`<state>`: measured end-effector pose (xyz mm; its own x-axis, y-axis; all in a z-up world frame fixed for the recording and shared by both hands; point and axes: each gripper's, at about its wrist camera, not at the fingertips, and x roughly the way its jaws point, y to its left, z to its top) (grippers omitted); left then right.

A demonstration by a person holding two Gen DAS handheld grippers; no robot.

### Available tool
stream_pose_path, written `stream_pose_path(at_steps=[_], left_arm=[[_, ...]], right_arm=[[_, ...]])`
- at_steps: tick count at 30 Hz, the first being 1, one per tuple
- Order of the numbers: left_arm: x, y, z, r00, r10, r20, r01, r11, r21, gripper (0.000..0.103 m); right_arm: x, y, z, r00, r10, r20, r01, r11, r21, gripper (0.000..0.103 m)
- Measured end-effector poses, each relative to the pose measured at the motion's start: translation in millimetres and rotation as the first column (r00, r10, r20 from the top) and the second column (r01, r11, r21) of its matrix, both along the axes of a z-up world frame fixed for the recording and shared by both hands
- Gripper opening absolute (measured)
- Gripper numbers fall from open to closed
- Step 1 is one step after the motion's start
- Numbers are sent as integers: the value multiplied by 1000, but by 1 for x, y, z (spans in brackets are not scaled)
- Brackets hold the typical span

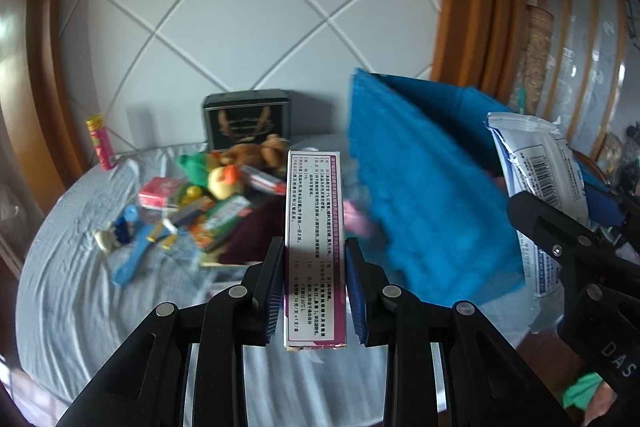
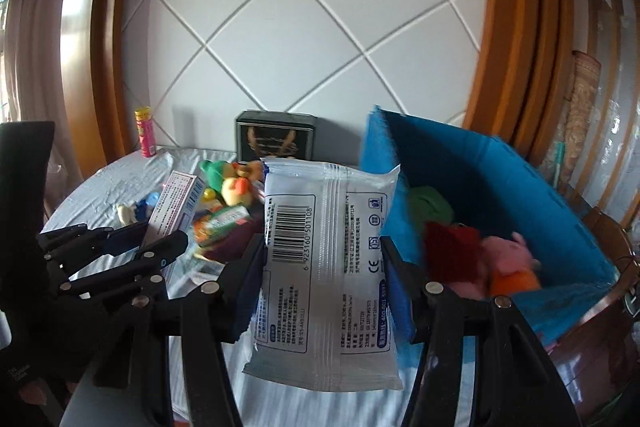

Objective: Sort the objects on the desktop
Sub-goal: 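Lift the medicine box and wipes pack and carry both toward the blue bin, then open both tools over the bin to drop the box and wipes pack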

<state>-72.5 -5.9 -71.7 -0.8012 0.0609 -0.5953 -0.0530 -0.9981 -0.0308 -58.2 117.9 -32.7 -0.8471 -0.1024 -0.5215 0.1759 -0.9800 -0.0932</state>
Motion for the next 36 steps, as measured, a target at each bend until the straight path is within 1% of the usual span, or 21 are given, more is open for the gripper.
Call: stream_pose_path(at_steps=[3,7,12,16,22,26,31,36], left_arm=[[11,47,3,1000,-27,6,27,1000,4,28],[19,94,10,998,-61,4,61,998,-8,28],[18,134,20,995,-101,-7,101,994,-36,28],[4,151,27,991,-131,-25,129,991,-42,28],[-31,172,30,985,-169,-38,168,985,-40,28],[-55,183,28,986,-168,-20,167,985,-31,28],[-89,206,27,991,-136,-9,136,990,-34,28],[-123,238,18,997,-68,37,70,997,-40,28]], right_arm=[[14,45,3,1000,-19,-4,19,1000,-1,55],[28,100,8,998,-61,-7,61,998,-3,55],[35,151,15,992,-126,-21,125,992,-22,55],[28,175,20,985,-168,-38,167,986,-21,55],[-1,201,18,974,-223,-38,222,974,-35,55],[-22,217,14,972,-234,-25,233,972,-42,55],[-66,243,10,977,-215,-10,214,976,-38,55],[-112,269,-1,990,-137,20,137,990,-10,54]])
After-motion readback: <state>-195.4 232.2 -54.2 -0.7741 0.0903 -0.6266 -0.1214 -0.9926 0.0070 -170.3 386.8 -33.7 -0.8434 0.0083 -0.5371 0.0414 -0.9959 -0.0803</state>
